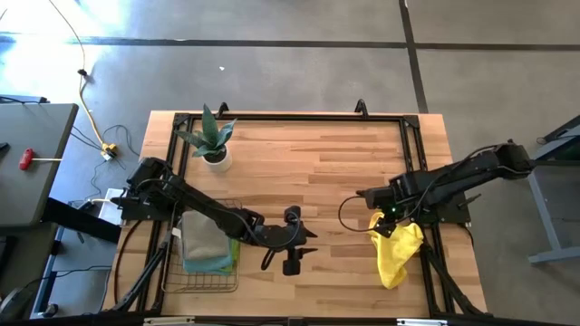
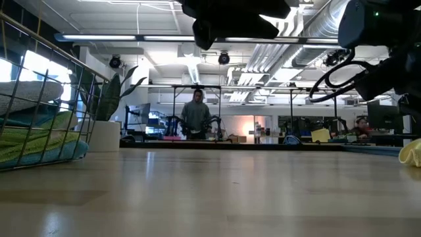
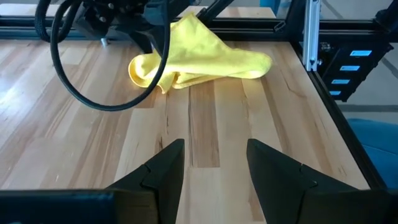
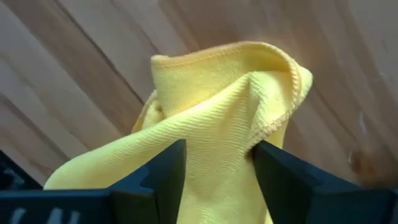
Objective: Fold microfiber towels
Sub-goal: Fold the yellow microfiber towel
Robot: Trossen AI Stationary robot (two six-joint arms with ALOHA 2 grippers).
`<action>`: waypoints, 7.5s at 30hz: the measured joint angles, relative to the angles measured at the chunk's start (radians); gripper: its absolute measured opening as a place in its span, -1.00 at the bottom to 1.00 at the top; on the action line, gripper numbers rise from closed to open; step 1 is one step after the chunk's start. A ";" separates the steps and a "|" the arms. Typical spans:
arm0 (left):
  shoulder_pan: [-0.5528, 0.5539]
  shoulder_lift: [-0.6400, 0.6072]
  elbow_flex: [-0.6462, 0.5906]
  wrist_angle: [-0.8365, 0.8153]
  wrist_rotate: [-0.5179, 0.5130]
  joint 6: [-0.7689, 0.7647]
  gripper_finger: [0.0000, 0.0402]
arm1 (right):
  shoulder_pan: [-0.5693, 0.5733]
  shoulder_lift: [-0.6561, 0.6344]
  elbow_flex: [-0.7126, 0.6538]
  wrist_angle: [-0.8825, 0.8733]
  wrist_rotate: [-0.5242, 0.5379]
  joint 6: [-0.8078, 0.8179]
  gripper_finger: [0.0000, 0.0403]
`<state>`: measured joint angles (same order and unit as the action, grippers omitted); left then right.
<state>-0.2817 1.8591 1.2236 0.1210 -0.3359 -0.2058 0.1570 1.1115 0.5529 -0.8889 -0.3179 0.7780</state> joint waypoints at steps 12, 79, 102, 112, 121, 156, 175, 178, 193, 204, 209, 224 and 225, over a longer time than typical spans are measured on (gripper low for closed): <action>-0.002 0.000 0.000 -0.027 0.000 0.000 -0.19 | 0.000 0.007 0.000 0.011 0.134 -0.018 -0.36; 0.192 0.004 0.000 0.247 -0.012 0.182 -0.19 | 0.153 0.144 0.771 -0.278 0.420 -0.811 -1.00; 0.234 0.007 0.000 0.295 0.046 0.217 -0.19 | 0.151 0.144 0.771 -0.239 0.463 -0.856 -1.00; 0.234 0.007 0.000 0.352 0.117 0.244 -0.19 | 0.151 0.144 0.771 -0.239 0.475 -0.857 -1.00; 0.236 0.007 0.000 0.323 0.117 0.233 -0.19 | 0.151 0.144 0.771 -0.200 0.501 -0.873 -1.00; 0.251 0.007 0.000 0.219 0.124 0.155 -0.99 | 0.151 0.144 0.766 -0.258 0.530 -0.682 -0.51; 0.250 0.007 0.000 0.191 0.122 0.156 -1.00 | 0.323 0.143 0.322 0.017 0.606 -0.187 -0.50; 0.250 0.007 0.000 0.191 0.120 0.156 -1.00 | 0.371 0.143 0.281 0.054 0.700 -0.123 -0.52; 0.251 0.007 0.000 0.190 0.116 0.156 -1.00 | 0.462 0.147 0.078 0.265 0.964 0.188 -0.42; 0.252 0.007 0.000 0.190 0.115 0.157 -1.00 | 0.456 0.148 -0.045 0.460 0.997 0.191 -0.63; 0.255 0.007 0.000 0.144 0.116 0.157 -1.00 | 0.455 0.136 -0.045 0.458 0.930 0.148 -0.96; 0.214 -0.005 0.280 -0.571 -0.078 0.293 -1.00 | 0.445 0.005 0.236 0.003 0.833 0.040 -1.00; 0.209 -0.007 0.310 -0.616 -0.117 0.310 -1.00 | 0.440 0.006 0.274 -0.042 0.836 0.022 -1.00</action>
<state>-0.0724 1.8518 1.5336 -0.4948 -0.4525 0.1045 0.5972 1.1175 0.8273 -0.9306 0.5182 0.7997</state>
